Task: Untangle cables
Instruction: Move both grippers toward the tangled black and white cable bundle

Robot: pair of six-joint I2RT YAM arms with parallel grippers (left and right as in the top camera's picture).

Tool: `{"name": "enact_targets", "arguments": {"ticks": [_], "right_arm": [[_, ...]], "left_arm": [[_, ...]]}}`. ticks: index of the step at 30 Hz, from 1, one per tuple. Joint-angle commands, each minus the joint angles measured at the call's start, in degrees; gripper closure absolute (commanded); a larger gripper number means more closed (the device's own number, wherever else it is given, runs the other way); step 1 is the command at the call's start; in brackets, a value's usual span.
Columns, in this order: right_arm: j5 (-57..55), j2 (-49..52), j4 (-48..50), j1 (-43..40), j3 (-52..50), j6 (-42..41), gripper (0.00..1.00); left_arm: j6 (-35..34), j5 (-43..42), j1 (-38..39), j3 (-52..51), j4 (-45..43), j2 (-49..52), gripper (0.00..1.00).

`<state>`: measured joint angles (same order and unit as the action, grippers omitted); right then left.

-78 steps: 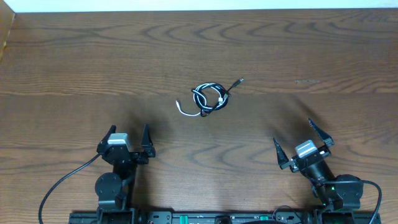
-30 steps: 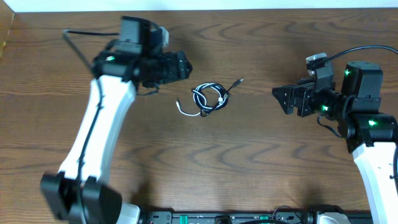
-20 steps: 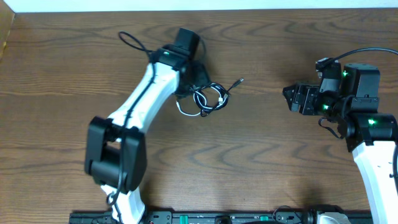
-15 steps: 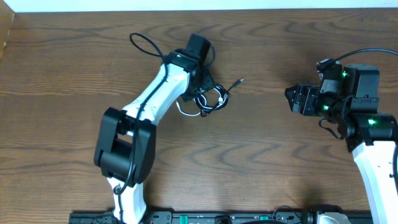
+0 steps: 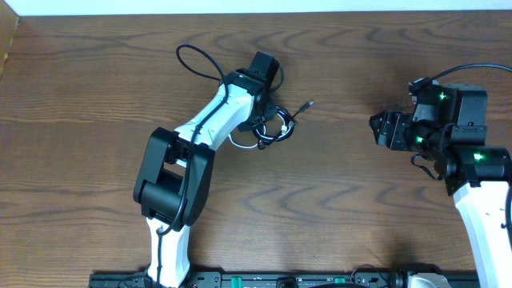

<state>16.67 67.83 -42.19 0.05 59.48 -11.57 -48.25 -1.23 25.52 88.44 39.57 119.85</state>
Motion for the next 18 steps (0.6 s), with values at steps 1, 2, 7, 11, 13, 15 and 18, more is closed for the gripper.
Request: {"name": "enact_targets", "arguments": {"ticks": [1, 2, 7, 11, 13, 15, 18], "right_arm": [[-0.48, 0.07, -0.04, -0.50, 1.05, -0.63, 0.27], [-0.48, 0.07, -0.07, -0.50, 1.05, -0.63, 0.28], [-0.46, 0.07, -0.13, -0.48, 1.05, -0.63, 0.27], [-0.02, 0.07, 0.20, -0.48, 1.05, -1.70, 0.25], [1.95, 0.07, 0.92, -0.48, 1.05, -1.70, 0.24], [4.44, 0.07, 1.97, -0.44, 1.05, -1.66, 0.24], [8.17, 0.07, 3.80, -0.09, 1.05, -1.66, 0.25]], "left_arm": [[-0.55, 2.40, -0.04, -0.70, -0.35, 1.95, 0.72], [-0.55, 2.36, -0.02, -0.81, -0.48, 2.32, 0.74], [-0.52, 2.40, -0.04, -0.85, -0.48, 3.93, 0.92], [3.04, 2.03, -0.04, -0.76, -0.70, 3.63, 0.93], [7.52, 0.35, -0.04, -0.66, -0.61, 1.90, 0.93], [9.92, -2.12, -0.04, -0.66, -0.39, -0.39, 0.93], [12.96, -9.94, -0.09, -0.66, -0.22, -6.60, 0.93]]}}
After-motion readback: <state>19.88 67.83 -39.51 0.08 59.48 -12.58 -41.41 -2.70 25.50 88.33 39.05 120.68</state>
